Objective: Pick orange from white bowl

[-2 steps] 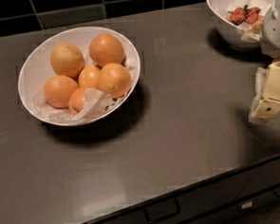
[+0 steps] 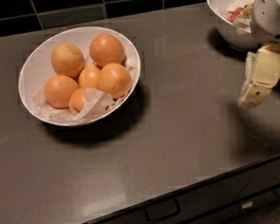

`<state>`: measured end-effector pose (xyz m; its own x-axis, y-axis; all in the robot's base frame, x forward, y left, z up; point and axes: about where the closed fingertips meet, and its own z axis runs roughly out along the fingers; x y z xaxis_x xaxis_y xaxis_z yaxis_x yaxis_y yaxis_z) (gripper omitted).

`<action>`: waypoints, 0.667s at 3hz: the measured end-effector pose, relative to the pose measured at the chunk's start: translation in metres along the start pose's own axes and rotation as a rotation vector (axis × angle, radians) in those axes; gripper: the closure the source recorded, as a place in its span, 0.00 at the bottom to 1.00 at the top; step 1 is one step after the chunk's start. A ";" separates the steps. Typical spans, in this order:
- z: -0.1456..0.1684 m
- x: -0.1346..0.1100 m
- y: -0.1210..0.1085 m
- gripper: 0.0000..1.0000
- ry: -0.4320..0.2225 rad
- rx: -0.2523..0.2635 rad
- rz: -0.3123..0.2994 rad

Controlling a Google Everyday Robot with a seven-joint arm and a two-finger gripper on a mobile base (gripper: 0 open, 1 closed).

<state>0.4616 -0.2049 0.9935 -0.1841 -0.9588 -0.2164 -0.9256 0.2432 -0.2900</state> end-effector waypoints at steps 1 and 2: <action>0.006 -0.035 -0.039 0.00 -0.047 0.019 -0.080; 0.022 -0.075 -0.059 0.00 -0.102 -0.003 -0.172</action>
Offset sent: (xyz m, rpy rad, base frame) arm 0.1026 0.0964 0.0066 0.0567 -0.0099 0.3162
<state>0.5373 -0.1440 1.0064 0.0114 -0.9663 -0.2571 -0.9415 0.0762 -0.3282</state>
